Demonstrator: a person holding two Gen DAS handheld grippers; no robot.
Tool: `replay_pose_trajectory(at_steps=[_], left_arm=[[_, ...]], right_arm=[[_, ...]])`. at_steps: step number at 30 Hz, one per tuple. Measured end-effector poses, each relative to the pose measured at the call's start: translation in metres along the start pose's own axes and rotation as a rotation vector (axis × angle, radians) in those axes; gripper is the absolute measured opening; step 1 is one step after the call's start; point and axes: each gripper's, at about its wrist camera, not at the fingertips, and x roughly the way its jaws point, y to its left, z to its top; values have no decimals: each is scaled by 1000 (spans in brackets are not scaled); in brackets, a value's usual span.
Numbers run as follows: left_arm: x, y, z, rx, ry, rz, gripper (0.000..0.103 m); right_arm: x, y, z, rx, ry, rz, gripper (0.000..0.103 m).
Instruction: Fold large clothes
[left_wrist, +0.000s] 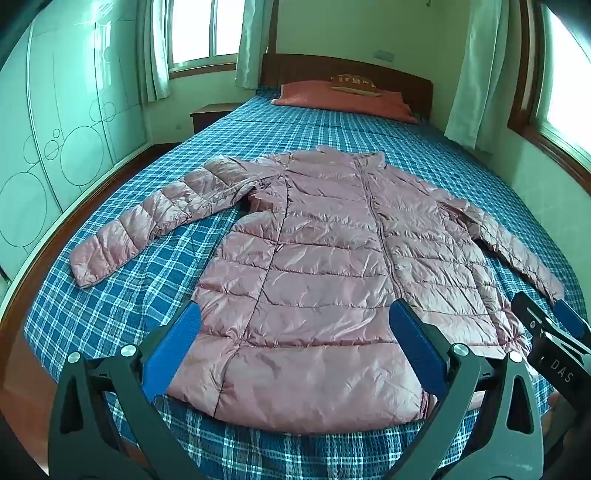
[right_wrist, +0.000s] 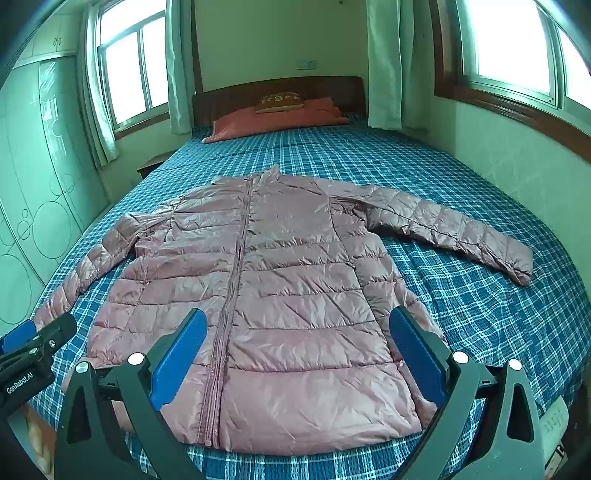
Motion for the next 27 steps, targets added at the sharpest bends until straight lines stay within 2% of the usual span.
replay_pose_trajectory(at_steps=[5,6,27], left_arm=[[-2,4,-1,-23,-2,-4,101],[1,1,0,3,9,0,101],[1,0,-3,5,16,1,101]], right_arm=[[1,0,0,-3,4,1,98],[1,0,0,-3,3,1,98],[2,1,-1,2,9,1,98]])
